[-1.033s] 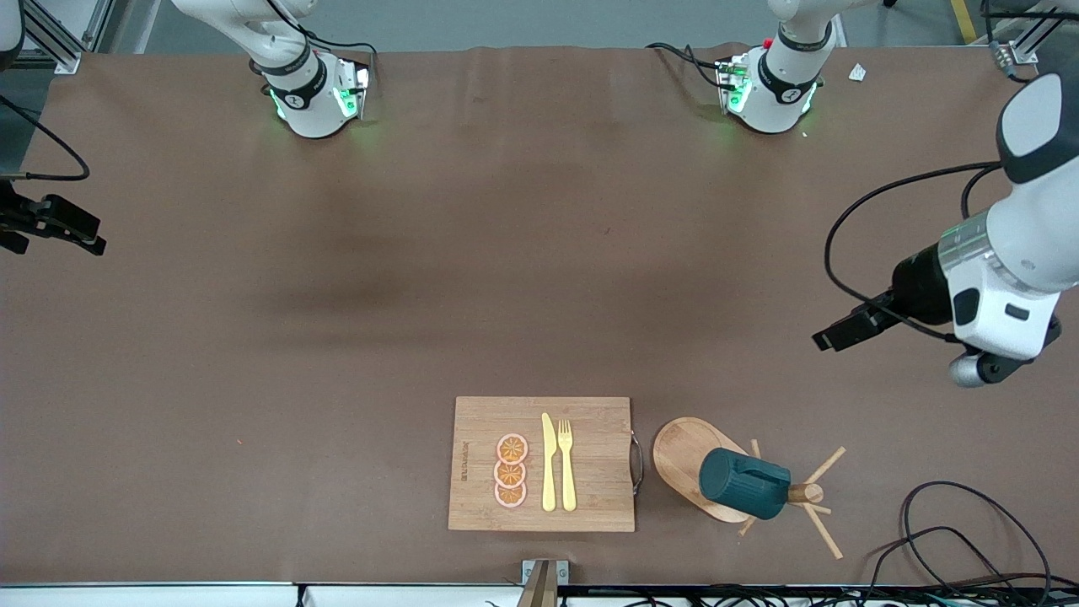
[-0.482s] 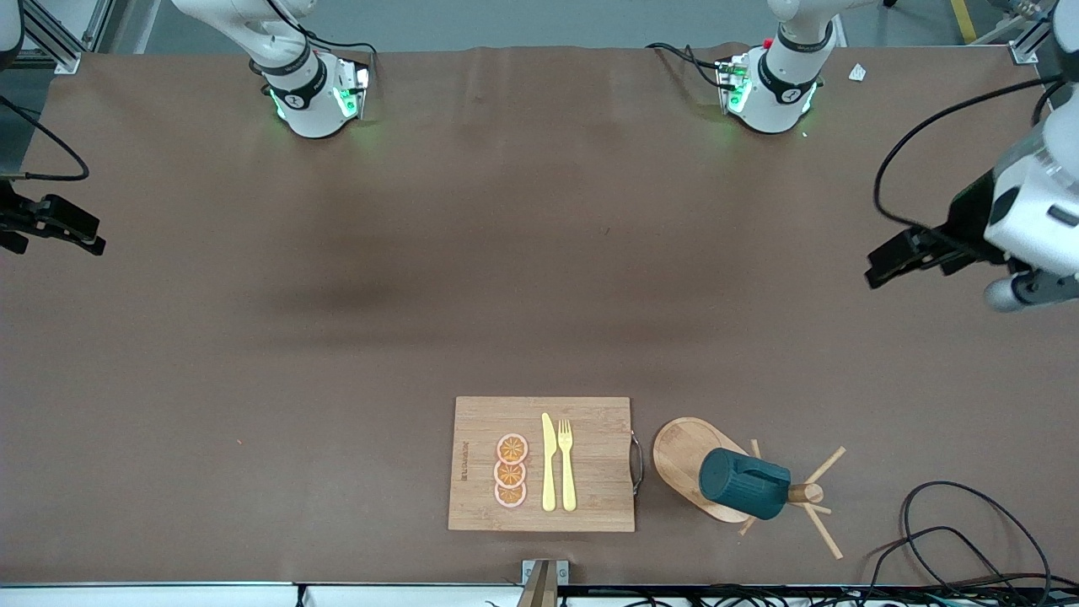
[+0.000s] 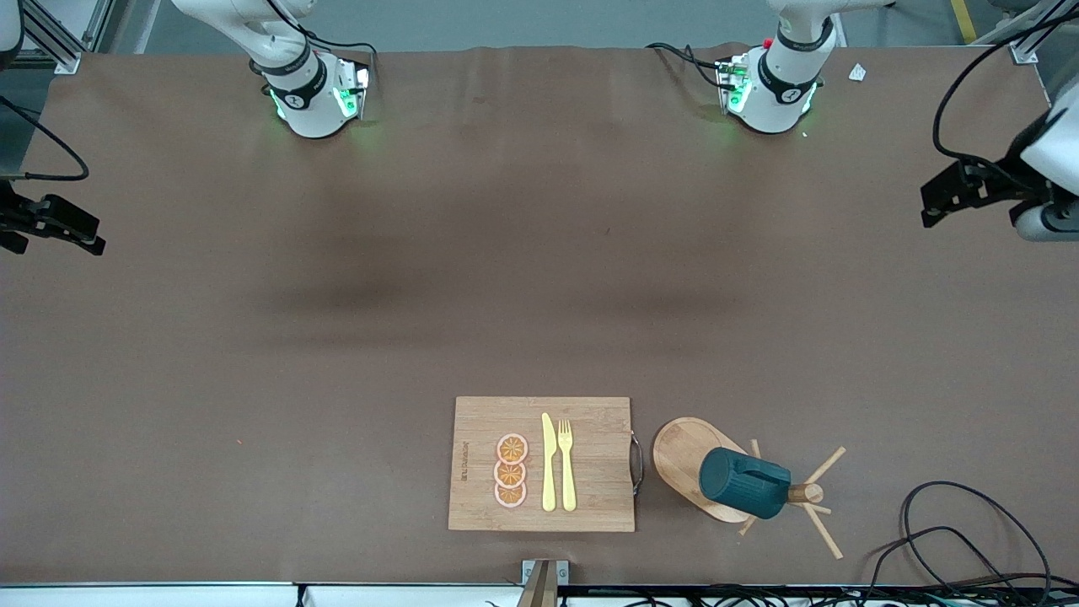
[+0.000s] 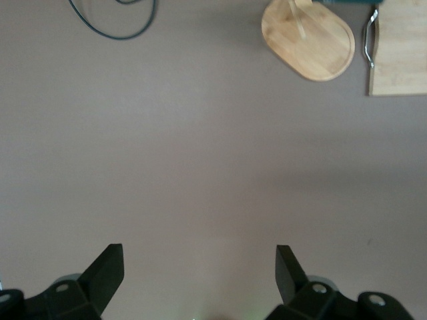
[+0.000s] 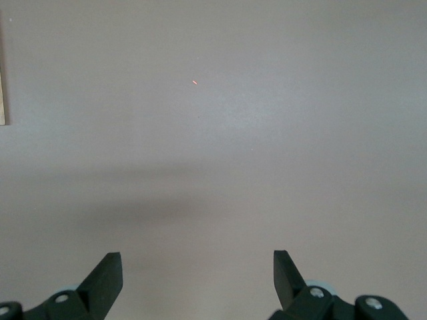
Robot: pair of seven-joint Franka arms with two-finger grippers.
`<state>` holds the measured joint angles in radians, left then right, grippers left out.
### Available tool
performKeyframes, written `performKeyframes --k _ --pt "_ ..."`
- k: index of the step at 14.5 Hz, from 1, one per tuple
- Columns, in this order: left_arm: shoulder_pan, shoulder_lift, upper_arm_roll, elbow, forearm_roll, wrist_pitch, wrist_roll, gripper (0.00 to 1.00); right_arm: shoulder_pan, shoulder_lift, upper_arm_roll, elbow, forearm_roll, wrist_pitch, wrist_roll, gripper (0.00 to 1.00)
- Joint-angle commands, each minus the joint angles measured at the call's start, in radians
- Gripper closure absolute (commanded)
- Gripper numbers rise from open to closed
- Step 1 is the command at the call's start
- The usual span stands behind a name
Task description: Pass cup and hang on rack
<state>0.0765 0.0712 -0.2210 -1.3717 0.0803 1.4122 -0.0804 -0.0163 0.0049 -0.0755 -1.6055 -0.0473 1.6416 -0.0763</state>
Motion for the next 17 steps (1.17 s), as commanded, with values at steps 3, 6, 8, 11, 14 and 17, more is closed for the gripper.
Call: performKeyframes --k 3,6,8,11,14,17 --pt "-0.099 -0.171 0.155 -0.196 -0.088 0.007 0.028 0.0 -0.019 -0.022 0.011 -0.016 0.001 0.004 -0.017 0.0" --pt "-0.098 -0.185 0.152 -0.211 -0.088 0.011 0.03 0.0 -0.019 -0.022 0.01 -0.016 0.001 0.003 -0.017 0.0" --pt "-0.098 -0.18 0.152 -0.201 -0.083 0.011 0.03 0.0 -0.017 -0.022 0.01 -0.014 0.001 0.004 -0.017 0.0" --pt "-0.099 -0.157 0.152 -0.175 -0.086 0.011 0.028 0.0 -0.019 -0.022 0.01 -0.014 0.001 0.004 -0.017 0.0" --pt "-0.096 -0.157 0.152 -0.175 -0.086 0.011 0.031 0.0 -0.017 -0.022 0.01 -0.014 0.001 0.004 -0.017 0.0" --pt "-0.103 -0.152 0.152 -0.175 -0.085 0.011 0.03 0.0 -0.019 -0.022 0.01 -0.014 0.001 0.004 -0.017 0.0"
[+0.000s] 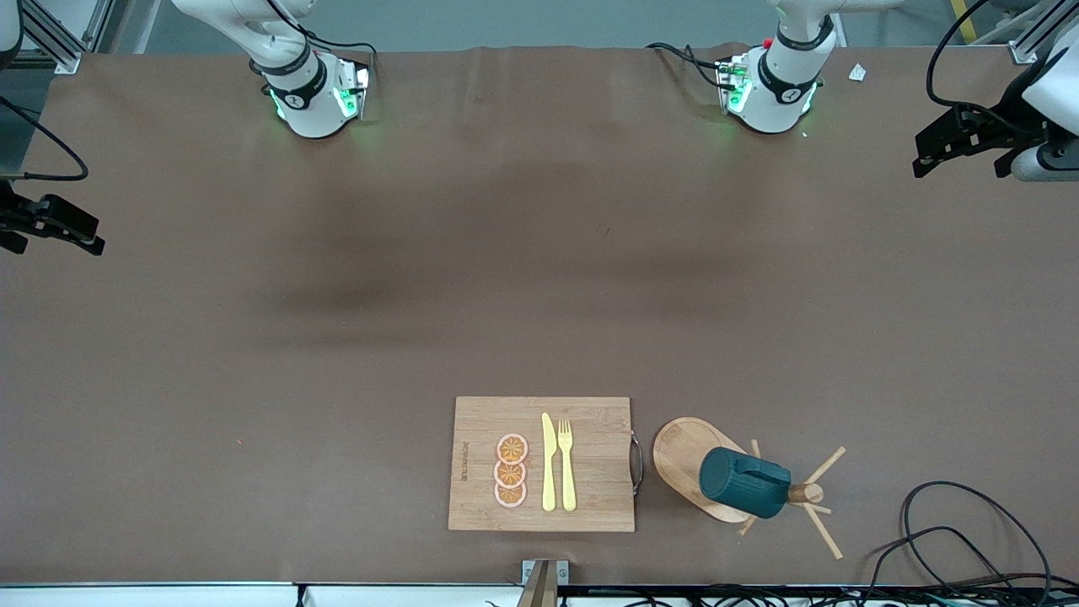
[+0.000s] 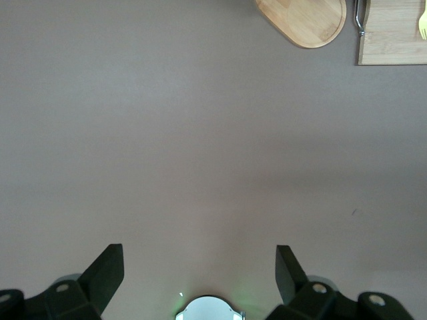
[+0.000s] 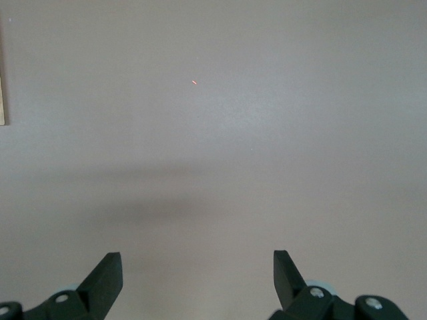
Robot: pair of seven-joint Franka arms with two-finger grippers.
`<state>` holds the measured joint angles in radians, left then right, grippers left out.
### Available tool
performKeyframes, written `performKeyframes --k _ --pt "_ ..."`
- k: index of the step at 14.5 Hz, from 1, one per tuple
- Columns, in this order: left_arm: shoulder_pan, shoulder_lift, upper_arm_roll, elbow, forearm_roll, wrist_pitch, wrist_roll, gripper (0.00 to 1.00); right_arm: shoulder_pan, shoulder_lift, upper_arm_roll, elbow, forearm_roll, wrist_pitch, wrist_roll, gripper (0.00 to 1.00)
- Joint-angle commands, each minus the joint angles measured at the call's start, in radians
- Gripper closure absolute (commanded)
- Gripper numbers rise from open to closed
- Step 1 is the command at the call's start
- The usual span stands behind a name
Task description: Pass cup and hang on rack
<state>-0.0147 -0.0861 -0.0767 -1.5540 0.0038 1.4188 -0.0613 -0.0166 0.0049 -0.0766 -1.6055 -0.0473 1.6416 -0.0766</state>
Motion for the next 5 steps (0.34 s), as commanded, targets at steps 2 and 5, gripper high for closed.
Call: performKeyframes --k 2,5 --pt "-0.011 0.005 0.008 0.008 -0.008 0.005 0.011 0.0 -0.017 -0.022 0.011 -0.014 0.001 0.004 -0.017 0.0" --pt "-0.008 0.005 0.008 0.008 -0.008 0.003 0.011 0.0 -0.017 -0.022 0.011 -0.014 0.001 0.006 -0.017 0.0"
